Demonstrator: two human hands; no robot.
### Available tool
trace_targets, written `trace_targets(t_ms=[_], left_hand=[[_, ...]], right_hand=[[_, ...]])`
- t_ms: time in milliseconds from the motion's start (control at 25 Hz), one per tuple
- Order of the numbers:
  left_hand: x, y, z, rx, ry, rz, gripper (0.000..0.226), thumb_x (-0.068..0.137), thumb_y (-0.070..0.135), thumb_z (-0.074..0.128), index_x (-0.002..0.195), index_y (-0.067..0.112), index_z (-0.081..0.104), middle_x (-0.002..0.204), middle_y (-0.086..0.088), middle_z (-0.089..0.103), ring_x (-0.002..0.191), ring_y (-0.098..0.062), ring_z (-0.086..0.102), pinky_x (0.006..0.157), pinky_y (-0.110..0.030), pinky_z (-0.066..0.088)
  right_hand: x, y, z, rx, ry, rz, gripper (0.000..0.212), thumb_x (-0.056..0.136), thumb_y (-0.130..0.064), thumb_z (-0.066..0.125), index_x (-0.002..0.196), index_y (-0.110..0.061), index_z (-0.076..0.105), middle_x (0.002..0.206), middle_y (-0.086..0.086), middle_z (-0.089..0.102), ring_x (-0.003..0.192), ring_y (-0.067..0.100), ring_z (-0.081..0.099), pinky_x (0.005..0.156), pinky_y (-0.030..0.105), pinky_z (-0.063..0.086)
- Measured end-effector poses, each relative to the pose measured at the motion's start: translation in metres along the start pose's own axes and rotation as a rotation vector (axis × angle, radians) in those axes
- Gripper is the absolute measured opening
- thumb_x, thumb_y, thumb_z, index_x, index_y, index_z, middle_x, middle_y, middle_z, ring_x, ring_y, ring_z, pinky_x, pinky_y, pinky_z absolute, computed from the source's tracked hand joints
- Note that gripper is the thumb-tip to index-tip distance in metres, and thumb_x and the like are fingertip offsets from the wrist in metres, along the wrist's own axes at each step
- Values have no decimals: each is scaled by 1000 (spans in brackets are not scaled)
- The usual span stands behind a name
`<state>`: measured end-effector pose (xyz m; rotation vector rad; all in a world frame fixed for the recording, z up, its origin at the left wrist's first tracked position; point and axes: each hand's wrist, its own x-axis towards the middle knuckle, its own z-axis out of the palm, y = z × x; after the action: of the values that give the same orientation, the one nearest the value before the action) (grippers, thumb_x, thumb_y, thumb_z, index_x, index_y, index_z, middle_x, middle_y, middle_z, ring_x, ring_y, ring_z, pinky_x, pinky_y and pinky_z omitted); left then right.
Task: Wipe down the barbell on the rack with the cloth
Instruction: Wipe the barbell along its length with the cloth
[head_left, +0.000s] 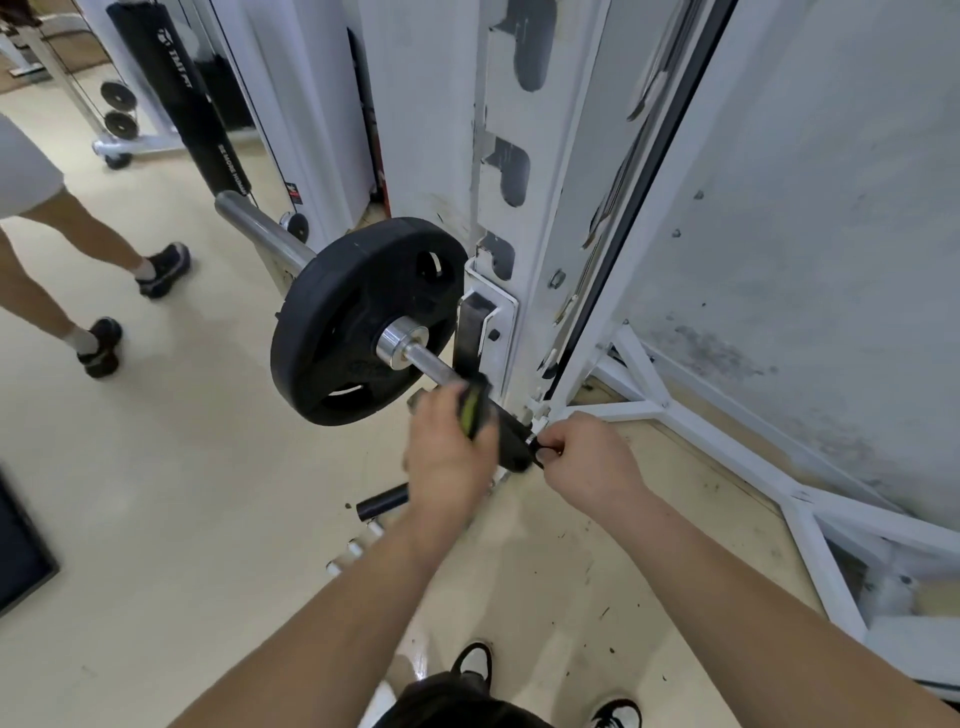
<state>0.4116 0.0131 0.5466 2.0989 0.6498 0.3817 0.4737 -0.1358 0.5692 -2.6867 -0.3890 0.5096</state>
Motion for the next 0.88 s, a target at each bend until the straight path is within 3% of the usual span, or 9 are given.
trace_targets(t_ms=[80, 200, 280, 400, 560, 680, 800, 840, 880], left_hand=[[-32, -2, 25, -19, -129, 18, 36, 87, 26, 70, 121, 15, 65, 111, -7, 54, 96, -25, 59, 84, -33, 50], [-34, -1, 8, -154, -245, -83, 10, 86, 20, 72, 82, 27, 66, 76, 7, 60, 68, -5, 54, 67, -25, 42], [-11, 5, -19, -249, -106, -147, 15, 86, 24, 73, 75, 26, 63, 67, 7, 62, 62, -3, 56, 63, -26, 43], [45, 11, -50, -152, 153, -92, 20, 88, 38, 70, 87, 20, 62, 86, -1, 64, 83, -19, 59, 71, -33, 46], [83, 8, -25, 453, -168, 19, 48, 82, 51, 67, 108, 13, 54, 120, -16, 57, 114, -41, 52, 91, -44, 49], [73, 8, -14, 613, -150, 86, 48, 81, 45, 66, 113, 10, 56, 120, -15, 58, 119, -40, 49, 90, -46, 50], [25, -2, -7, 447, -202, 194, 37, 72, 39, 64, 103, 19, 65, 101, -6, 65, 99, -29, 60, 75, -40, 55], [0, -6, 0, 231, -268, 115, 30, 72, 33, 65, 99, 19, 68, 92, -5, 70, 87, -25, 66, 69, -40, 58], [-24, -6, 5, -95, -328, -118, 22, 75, 25, 67, 94, 16, 70, 83, -7, 74, 73, -24, 70, 62, -40, 60]], right_hand=[[-2, -4, 0, -67, -1, -14, 19, 79, -8, 55, 62, -14, 60, 71, 5, 53, 72, 31, 56, 54, 30, 40], [-1, -8, 1, -128, 9, -15, 28, 78, -8, 56, 54, -18, 47, 67, 1, 44, 69, 27, 48, 49, 26, 30], [2, -10, 1, -175, 23, -8, 26, 83, -20, 62, 58, -18, 54, 63, 1, 48, 65, 26, 50, 48, 25, 30], [9, -16, 2, -241, 39, 2, 23, 87, -28, 65, 66, -19, 60, 63, -1, 53, 61, 23, 53, 48, 24, 31], [14, -24, 2, -274, 72, 11, 12, 85, -17, 64, 74, -19, 58, 74, 0, 59, 68, 24, 59, 51, 26, 36], [11, -26, 3, -281, 82, 12, 6, 84, -17, 63, 82, -20, 67, 80, 0, 64, 69, 24, 56, 54, 27, 37], [8, -21, 3, -240, 85, 27, 6, 80, -19, 64, 79, -21, 69, 76, -1, 64, 69, 25, 56, 51, 26, 33], [9, -19, 1, -214, 76, 47, 5, 79, -19, 65, 74, -21, 67, 74, -2, 63, 71, 26, 57, 52, 26, 34], [9, -16, 2, -182, 68, 63, 13, 80, -20, 65, 67, -22, 62, 72, -4, 61, 73, 25, 57, 53, 26, 34]])
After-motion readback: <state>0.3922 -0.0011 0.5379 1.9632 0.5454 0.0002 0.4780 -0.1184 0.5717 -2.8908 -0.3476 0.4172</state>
